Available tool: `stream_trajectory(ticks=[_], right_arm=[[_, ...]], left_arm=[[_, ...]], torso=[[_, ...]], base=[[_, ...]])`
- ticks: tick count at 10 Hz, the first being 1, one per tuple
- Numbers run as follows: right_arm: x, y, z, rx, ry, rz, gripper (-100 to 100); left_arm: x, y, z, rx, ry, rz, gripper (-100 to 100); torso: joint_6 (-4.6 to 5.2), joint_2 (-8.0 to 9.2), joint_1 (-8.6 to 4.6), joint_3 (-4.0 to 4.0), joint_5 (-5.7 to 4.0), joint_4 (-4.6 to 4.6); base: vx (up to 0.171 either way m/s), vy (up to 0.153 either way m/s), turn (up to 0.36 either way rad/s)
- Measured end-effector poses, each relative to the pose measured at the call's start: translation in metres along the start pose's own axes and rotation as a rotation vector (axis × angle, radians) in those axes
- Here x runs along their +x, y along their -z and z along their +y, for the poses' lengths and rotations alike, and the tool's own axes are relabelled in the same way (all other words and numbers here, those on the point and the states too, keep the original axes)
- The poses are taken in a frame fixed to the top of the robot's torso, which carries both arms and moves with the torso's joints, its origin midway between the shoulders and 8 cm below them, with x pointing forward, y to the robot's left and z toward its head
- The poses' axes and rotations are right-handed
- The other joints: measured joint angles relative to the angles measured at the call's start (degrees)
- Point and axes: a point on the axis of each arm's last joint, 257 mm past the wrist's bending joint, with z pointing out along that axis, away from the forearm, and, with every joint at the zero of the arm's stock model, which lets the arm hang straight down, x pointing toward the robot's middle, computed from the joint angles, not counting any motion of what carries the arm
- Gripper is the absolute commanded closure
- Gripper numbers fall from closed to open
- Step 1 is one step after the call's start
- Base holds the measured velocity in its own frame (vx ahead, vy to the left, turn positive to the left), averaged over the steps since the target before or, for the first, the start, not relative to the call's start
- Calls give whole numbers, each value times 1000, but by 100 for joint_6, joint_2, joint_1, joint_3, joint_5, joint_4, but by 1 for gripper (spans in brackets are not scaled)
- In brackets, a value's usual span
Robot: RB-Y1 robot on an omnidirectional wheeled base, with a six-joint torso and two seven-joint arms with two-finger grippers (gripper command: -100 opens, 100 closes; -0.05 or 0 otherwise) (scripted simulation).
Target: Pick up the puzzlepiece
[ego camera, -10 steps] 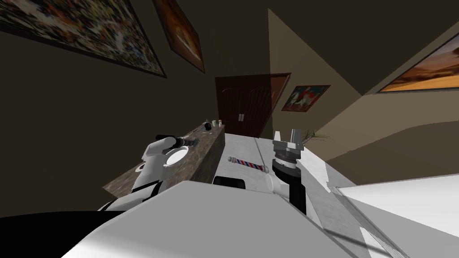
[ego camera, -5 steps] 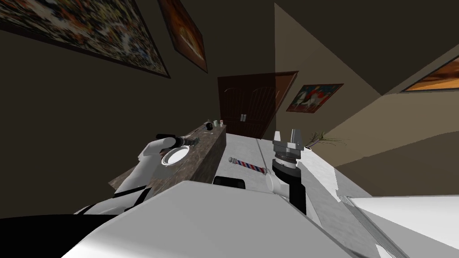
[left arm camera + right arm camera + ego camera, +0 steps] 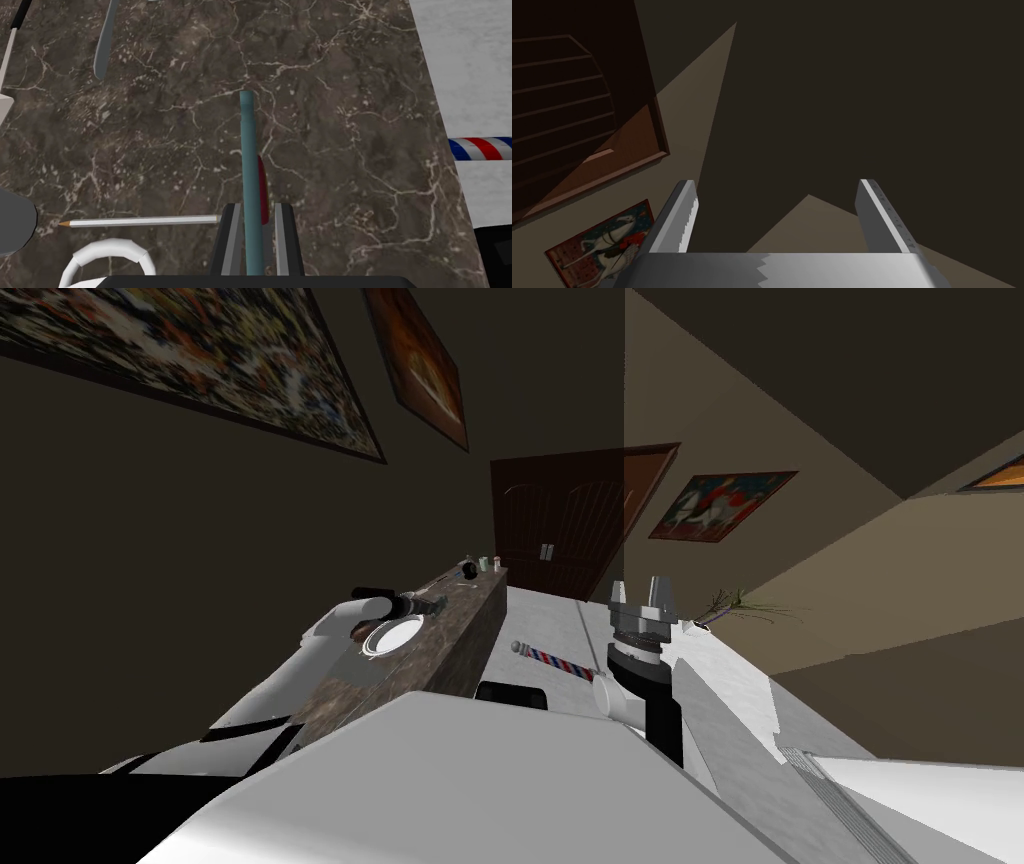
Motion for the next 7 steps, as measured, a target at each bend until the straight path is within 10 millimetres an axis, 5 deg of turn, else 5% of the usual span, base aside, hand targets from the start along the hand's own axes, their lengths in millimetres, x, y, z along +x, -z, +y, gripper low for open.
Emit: stream_trajectory(ticks=[6, 7], right_arm=[[0, 0, 0, 0, 0, 0, 0], [0, 0, 0, 0, 0, 0, 0]], left_arm=[[-32, -1, 36, -95, 19, -66, 100], [-32, -1, 36, -97, 20, -67, 0]], torso=[[12, -5, 4, -5, 7, -4], [11, -1, 8, -2, 7, -2]], base=[[34, -18, 69], [0, 0, 0]])
